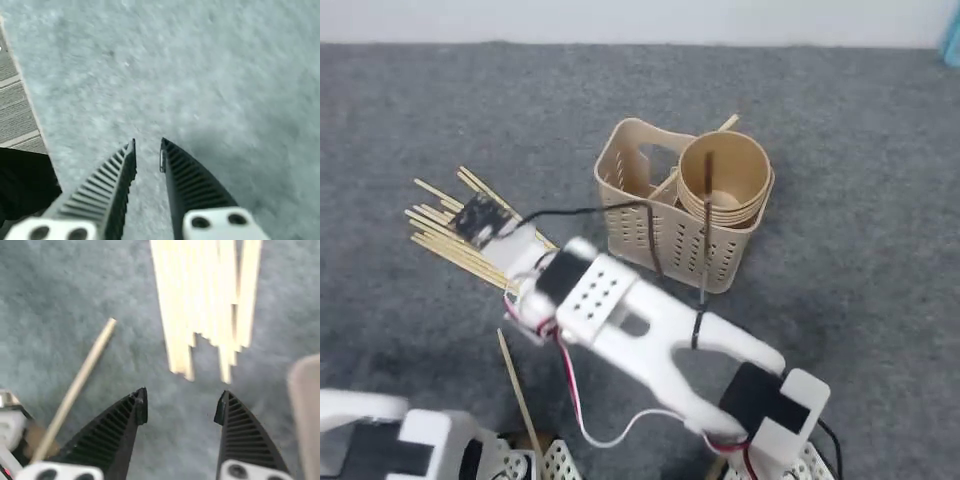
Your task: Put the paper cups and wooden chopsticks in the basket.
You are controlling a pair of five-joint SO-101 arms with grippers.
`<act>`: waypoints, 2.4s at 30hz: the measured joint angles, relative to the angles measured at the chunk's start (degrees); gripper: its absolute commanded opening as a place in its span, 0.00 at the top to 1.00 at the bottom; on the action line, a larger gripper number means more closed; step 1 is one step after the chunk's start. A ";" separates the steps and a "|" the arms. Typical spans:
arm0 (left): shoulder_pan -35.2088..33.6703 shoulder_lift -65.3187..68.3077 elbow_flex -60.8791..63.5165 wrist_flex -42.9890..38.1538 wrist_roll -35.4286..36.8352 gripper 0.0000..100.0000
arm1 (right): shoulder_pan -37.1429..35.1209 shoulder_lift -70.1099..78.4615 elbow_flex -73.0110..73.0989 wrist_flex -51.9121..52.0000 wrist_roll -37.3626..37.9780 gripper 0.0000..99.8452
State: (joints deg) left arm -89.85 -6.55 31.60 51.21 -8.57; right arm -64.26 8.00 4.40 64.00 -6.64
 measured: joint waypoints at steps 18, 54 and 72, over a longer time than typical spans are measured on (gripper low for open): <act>-3.78 42.37 -52.84 18.29 8.26 0.92 | -7.91 -0.26 8.79 -13.27 -4.84 0.78; -8.97 59.96 -90.46 26.20 12.48 0.92 | -10.37 25.41 -12.75 -8.00 -4.92 0.79; -8.97 59.96 -90.64 28.04 12.48 0.92 | -8.09 28.31 -26.20 10.55 -4.92 0.99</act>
State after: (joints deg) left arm -98.81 53.41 -59.03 79.25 3.91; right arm -72.35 36.31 -21.80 74.55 -11.56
